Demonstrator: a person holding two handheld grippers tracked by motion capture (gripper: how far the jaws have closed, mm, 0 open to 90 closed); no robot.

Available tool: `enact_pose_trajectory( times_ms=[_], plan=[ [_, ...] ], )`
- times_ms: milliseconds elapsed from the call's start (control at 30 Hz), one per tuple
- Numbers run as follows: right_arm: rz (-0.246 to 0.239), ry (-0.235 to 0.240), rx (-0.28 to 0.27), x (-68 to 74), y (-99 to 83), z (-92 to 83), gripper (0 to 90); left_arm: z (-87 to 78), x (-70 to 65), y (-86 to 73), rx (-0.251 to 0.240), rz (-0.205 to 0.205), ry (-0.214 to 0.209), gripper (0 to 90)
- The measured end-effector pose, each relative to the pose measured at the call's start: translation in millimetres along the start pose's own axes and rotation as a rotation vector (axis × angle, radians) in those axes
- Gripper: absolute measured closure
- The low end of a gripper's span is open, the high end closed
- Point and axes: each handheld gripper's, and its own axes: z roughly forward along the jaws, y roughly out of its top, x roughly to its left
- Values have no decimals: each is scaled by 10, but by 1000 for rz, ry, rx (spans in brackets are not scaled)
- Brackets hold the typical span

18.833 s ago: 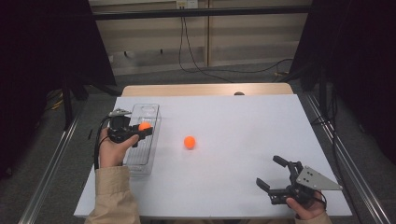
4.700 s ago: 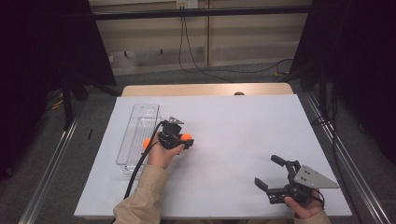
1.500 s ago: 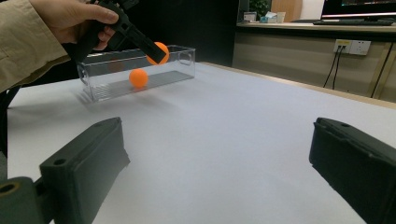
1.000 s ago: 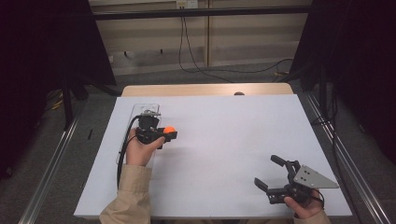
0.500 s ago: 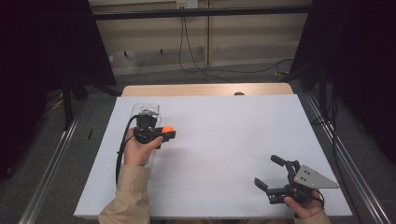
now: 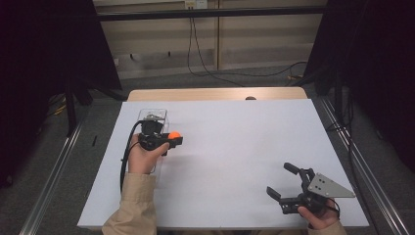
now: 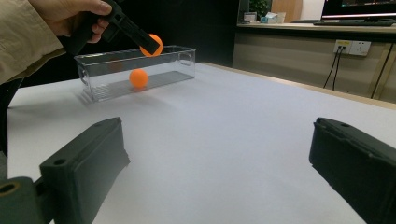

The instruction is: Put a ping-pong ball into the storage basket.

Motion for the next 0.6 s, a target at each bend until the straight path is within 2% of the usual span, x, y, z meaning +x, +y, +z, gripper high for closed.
enact_pose_trajectory(
  times_ms=[600],
  plan=[
    [-1,0,1,0,0,1,29,-52,41,-3,-2,-3,5,510]
  ],
)
